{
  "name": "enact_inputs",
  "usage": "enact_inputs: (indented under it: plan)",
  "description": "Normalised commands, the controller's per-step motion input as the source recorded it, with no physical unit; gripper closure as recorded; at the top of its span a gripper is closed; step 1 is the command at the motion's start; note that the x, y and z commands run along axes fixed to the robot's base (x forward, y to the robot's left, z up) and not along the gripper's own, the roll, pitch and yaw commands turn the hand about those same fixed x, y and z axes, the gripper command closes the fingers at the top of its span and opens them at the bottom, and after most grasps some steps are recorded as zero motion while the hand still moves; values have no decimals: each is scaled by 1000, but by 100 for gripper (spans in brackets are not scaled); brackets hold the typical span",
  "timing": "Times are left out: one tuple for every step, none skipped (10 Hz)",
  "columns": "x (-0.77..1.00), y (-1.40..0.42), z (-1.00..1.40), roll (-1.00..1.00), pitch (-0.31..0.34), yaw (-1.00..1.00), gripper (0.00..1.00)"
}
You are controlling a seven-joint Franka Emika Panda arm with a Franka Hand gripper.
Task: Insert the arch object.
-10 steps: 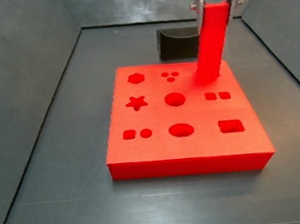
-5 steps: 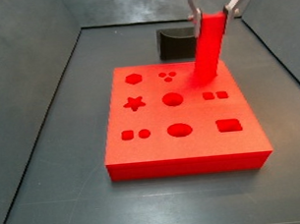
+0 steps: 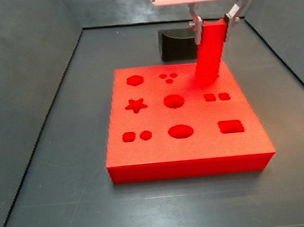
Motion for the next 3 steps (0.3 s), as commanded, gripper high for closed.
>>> enact_inputs:
  plan:
    - [0, 0, -77, -86, 0, 0, 100]
    - [-29, -54, -66, 0, -4, 0, 100]
    - [-3, -137, -60, 0, -11, 0, 100]
